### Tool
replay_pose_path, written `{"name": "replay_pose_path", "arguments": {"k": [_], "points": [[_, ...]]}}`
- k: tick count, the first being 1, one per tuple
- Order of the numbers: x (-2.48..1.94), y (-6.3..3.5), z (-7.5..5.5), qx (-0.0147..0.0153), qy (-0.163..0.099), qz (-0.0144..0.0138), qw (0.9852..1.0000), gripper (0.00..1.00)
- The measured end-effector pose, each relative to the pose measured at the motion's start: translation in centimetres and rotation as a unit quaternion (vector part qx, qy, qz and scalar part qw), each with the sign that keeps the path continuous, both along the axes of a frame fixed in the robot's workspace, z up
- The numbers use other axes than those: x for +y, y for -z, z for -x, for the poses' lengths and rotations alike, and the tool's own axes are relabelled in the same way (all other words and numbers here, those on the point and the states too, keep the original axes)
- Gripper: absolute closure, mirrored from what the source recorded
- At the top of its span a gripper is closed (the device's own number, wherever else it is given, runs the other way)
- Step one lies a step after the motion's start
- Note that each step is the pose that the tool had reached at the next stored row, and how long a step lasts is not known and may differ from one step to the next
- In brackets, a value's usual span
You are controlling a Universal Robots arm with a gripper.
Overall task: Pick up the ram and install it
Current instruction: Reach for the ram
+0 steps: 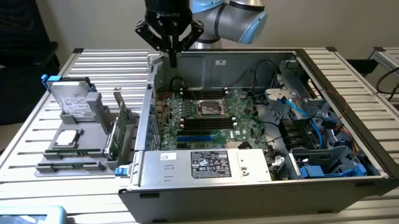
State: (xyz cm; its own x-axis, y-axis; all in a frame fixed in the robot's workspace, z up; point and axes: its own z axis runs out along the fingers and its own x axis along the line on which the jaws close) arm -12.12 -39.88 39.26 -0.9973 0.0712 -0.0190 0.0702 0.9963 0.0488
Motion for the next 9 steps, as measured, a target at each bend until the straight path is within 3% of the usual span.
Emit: {"name": "replay_pose_path", "arguments": {"k": [9], "points": [[0.00,0.00,0.00,0.0000,0.000,0.0000,1.0000,0.89]]}}
